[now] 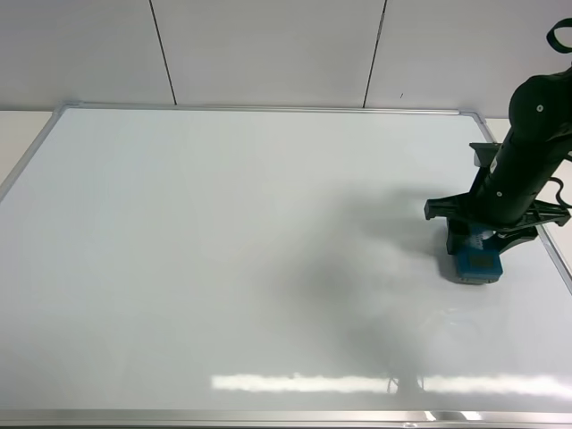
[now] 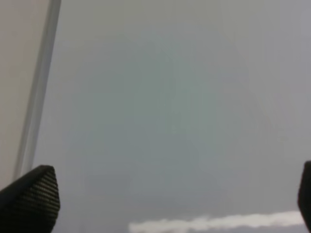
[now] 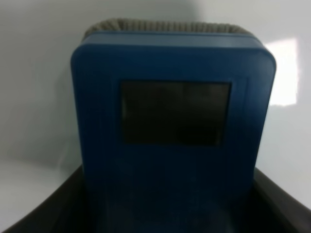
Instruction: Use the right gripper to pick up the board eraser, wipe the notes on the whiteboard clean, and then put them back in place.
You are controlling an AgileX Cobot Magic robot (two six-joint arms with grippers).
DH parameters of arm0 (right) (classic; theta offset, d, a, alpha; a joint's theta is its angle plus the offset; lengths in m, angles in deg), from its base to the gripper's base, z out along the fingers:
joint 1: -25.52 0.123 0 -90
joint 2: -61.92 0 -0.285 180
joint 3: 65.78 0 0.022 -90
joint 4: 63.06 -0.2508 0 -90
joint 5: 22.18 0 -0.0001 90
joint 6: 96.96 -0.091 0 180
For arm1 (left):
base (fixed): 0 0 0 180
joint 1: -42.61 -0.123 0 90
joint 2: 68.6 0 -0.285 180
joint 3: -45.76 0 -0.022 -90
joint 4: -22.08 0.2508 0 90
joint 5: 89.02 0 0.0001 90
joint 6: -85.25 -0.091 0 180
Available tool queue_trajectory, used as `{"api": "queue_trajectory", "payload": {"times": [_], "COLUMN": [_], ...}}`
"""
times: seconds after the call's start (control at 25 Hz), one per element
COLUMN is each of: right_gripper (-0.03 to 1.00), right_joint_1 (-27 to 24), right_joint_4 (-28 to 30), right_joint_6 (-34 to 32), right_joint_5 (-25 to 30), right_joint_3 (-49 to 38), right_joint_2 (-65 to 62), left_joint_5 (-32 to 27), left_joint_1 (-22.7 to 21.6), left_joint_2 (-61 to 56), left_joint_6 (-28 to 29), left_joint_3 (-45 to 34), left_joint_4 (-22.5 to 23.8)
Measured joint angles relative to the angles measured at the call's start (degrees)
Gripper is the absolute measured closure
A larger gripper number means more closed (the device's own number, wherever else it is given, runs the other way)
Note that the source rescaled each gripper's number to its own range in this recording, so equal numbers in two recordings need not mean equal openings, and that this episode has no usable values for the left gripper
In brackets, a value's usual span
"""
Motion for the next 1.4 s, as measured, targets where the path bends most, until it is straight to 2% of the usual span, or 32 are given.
{"api": "queue_trajectory", "payload": {"times": [0.48, 0.52, 0.6, 0.68, 0.76, 0.88, 1.08, 1.28, 1.4], "right_gripper": [0.94, 0.87, 0.5, 0.18, 0.05, -0.01, -0.02, -0.02, -0.02], "right_joint_1": [0.0, 0.0, 0.0, 0.0, 0.0, 0.1, 0.8, 0.5, -1.5], "right_joint_4": [0.0, 0.0, 0.0, 0.1, 0.0, 0.5, 1.4, 1.3, 1.5], "right_joint_6": [-0.2, -0.2, -0.2, -0.4, -0.6, -0.9, -1.8, -2.1, -2.1], "right_joint_5": [-0.3, -0.3, -0.3, -0.4, -0.6, -1.6, -1.6, -1.4, -0.8], "right_joint_3": [0.0, 0.0, 0.0, 0.0, 0.0, 0.0, 0.0, 0.0, 0.0], "right_joint_2": [0.0, 0.0, 0.0, 0.0, 0.0, 0.0, -1.9, -12.1, -20.3], "left_joint_5": [0.0, 0.0, 0.0, 0.0, 0.0, 0.0, 0.0, 0.0, 0.0], "left_joint_1": [0.0, 0.0, 0.0, 0.0, 0.0, 0.0, 0.0, 0.0, 0.0], "left_joint_2": [0.0, 0.0, 0.0, 0.0, 0.0, 0.0, 0.0, 0.0, 0.0], "left_joint_6": [0.0, 0.0, 0.0, 0.0, 0.0, 0.0, 0.0, 0.0, 0.0], "left_joint_3": [0.0, 0.0, 0.0, 0.0, 0.0, 0.0, 0.0, 0.0, 0.0], "left_joint_4": [0.0, 0.0, 0.0, 0.0, 0.0, 0.0, 0.0, 0.0, 0.0]}}
